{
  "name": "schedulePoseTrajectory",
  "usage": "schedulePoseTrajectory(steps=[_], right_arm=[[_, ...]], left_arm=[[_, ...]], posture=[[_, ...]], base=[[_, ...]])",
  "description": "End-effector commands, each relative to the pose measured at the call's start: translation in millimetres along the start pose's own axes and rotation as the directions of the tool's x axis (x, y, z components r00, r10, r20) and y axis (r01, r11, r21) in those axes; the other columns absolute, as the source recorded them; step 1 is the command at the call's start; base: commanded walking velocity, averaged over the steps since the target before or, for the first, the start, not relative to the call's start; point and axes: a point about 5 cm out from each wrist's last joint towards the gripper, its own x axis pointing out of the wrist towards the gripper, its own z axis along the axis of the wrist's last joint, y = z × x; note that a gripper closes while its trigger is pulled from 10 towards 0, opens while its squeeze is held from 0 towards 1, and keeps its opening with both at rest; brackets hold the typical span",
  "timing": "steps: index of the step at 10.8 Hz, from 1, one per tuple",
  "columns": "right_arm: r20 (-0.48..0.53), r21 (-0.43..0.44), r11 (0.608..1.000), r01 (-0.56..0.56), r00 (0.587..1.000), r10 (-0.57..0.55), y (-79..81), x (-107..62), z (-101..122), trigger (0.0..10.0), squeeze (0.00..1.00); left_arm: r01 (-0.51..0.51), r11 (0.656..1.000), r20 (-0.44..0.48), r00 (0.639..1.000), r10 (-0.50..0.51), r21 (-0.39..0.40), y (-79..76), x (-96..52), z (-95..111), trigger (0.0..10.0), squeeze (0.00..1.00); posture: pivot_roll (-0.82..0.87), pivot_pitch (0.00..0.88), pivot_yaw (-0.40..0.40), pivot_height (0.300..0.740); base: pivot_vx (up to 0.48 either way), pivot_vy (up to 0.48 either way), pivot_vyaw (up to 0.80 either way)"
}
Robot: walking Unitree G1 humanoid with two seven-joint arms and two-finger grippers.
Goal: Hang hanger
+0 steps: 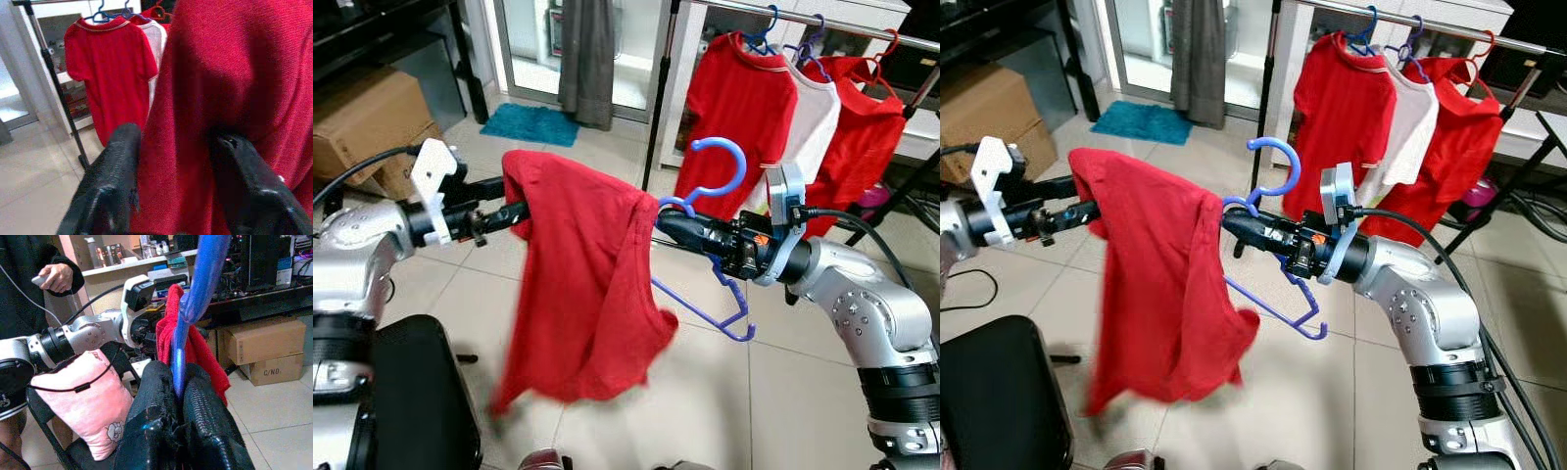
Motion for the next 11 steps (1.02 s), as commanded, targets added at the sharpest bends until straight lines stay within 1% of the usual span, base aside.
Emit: schedulePoseTrajectory(steps=[1, 3, 8, 10, 11], right_arm=[[0.032, -0.055, 0.998, -0.038, 0.999, 0.040, 4.8, 1.9, 15.0, 10.0, 0.00], [0.030, -0.057, 0.998, -0.040, 0.999, 0.042, 4.2, 2.6, 15.4, 10.0, 0.00], [0.027, -0.057, 0.997, -0.047, 0.998, 0.049, 4.6, 3.7, 13.1, 10.0, 0.00], [0.029, -0.057, 0.997, -0.048, 0.998, 0.050, 4.5, 4.2, 13.3, 10.0, 0.00], [0.031, -0.059, 0.997, -0.042, 0.999, 0.044, 4.0, 4.4, 13.4, 10.0, 0.00]], left_arm=[[0.027, 1.000, -0.002, 1.000, -0.027, 0.008, -1.0, 4.5, 2.3, 0.0, 0.00], [0.048, 0.999, 0.000, 0.999, -0.048, -0.001, -3.5, 8.7, 1.4, 0.0, 0.00], [0.051, 0.999, 0.001, 0.999, -0.051, -0.014, -7.0, 7.0, -4.9, 0.0, 0.00], [0.028, 1.000, 0.011, 1.000, -0.028, -0.010, -6.2, 6.0, -5.3, 0.0, 0.00], [-0.002, 1.000, 0.032, 1.000, 0.002, -0.005, -4.5, 4.7, -4.4, 0.0, 0.00]], posture=[[-0.07, 0.000, -0.021, 0.740], [-0.08, 0.000, -0.024, 0.740], [-0.07, 0.000, -0.031, 0.740], [-0.07, 0.000, -0.032, 0.740], [-0.07, 0.000, -0.033, 0.740]], base=[[0.000, 0.000, 0.00], [0.000, 0.000, 0.00], [0.000, 0.000, 0.00], [0.000, 0.000, 0.00], [0.000, 0.000, 0.00]])
